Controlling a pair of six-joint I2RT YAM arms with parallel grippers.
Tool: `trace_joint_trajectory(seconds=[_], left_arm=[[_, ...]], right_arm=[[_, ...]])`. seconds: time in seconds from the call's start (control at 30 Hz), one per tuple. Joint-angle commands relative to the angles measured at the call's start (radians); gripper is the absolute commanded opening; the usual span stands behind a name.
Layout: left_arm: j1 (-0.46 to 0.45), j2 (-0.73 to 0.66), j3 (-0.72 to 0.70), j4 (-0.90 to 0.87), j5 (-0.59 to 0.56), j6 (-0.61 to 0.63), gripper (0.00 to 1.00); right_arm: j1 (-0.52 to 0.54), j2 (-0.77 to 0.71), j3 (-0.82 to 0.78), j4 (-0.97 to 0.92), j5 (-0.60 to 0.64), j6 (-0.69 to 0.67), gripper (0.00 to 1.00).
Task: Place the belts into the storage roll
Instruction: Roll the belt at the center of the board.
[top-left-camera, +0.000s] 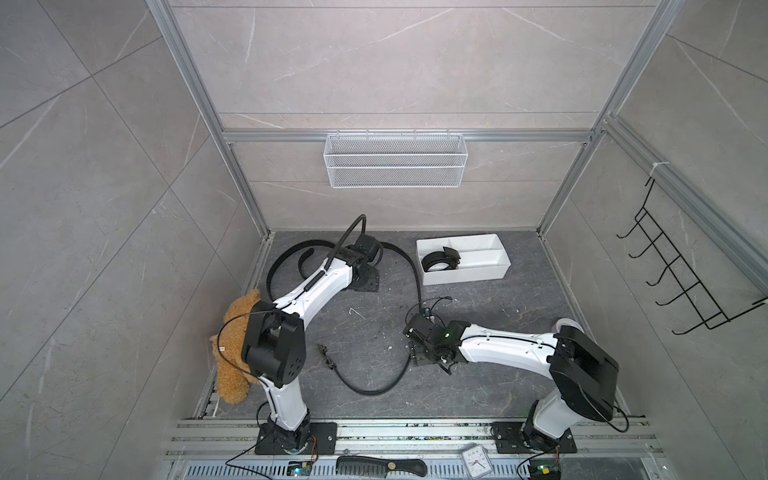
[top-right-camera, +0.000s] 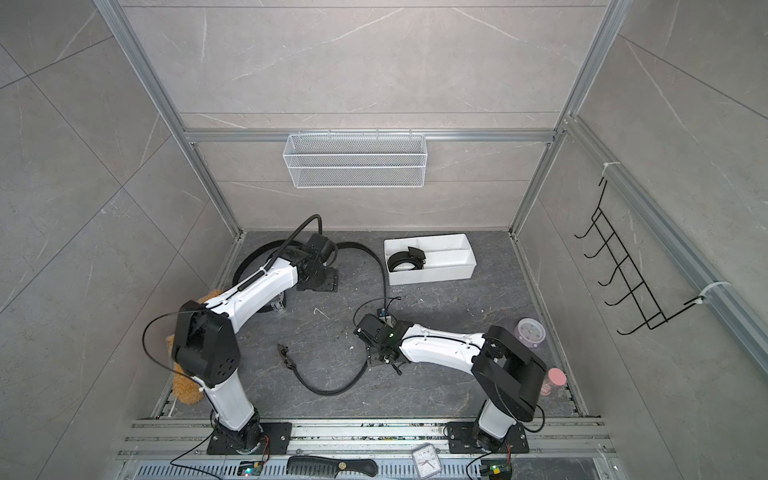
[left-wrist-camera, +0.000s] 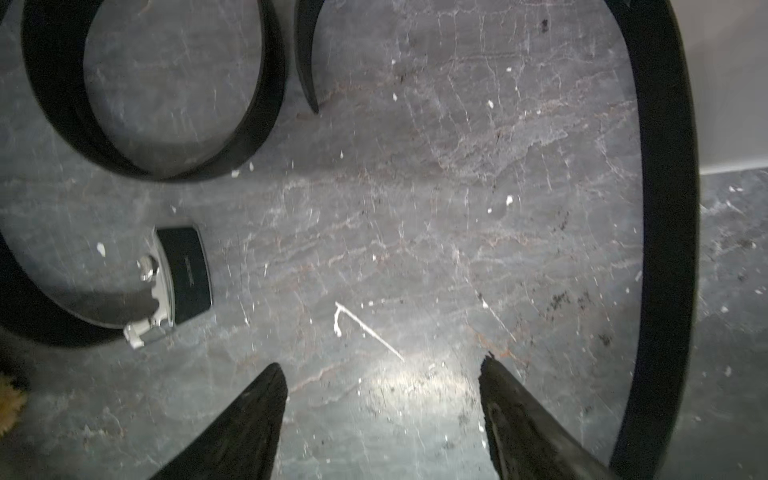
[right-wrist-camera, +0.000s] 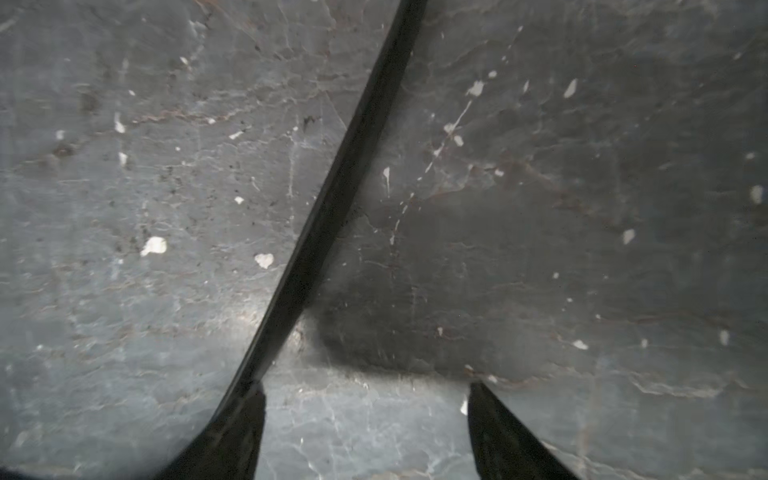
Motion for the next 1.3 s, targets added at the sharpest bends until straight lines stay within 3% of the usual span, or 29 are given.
trace_joint_trajectory(seconds=[0.0, 0.1, 0.17, 0.43, 0.77, 0.87, 1.03, 1.13, 1.27], left_arm=[[0.026, 0.049, 0.092, -0.002, -0.020, 0.090, 0.76], [0.041, 0.095, 0.146, 0.006, -0.007, 0.102, 0.76], [0.046, 0.125, 0.184, -0.008, 0.001, 0.110, 0.76], [0.061, 0.154, 0.180, 0.001, 0.025, 0.121, 0.76], [0.083, 0.181, 0.178, 0.028, 0.055, 0.139, 0.76], [0.088, 0.221, 0.225, 0.012, 0.045, 0.170, 0.76], [0.088, 0.354, 0.376, -0.019, -0.005, 0.240, 0.76], [0.090, 0.454, 0.510, -0.041, -0.022, 0.279, 0.76], [0.097, 0.597, 0.693, -0.081, -0.062, 0.298, 0.76]], right_arm=[[0.007, 0.058, 0.055, 0.006, 0.032, -0.003, 0.70], [0.000, 0.071, 0.052, -0.021, 0.062, -0.010, 0.60], [-0.009, 0.044, 0.022, -0.009, 0.059, -0.015, 0.61], [-0.012, -0.133, 0.020, -0.015, -0.060, 0.048, 0.77], [-0.013, 0.122, 0.131, -0.014, -0.083, 0.015, 0.76], [-0.037, 0.154, 0.131, -0.053, -0.066, 0.001, 0.61], [-0.106, 0.079, 0.042, -0.079, -0.057, -0.047, 0.31], [-0.149, 0.049, 0.024, -0.108, -0.054, -0.097, 0.23], [-0.201, 0.036, 0.024, -0.154, -0.061, -0.175, 0.21]])
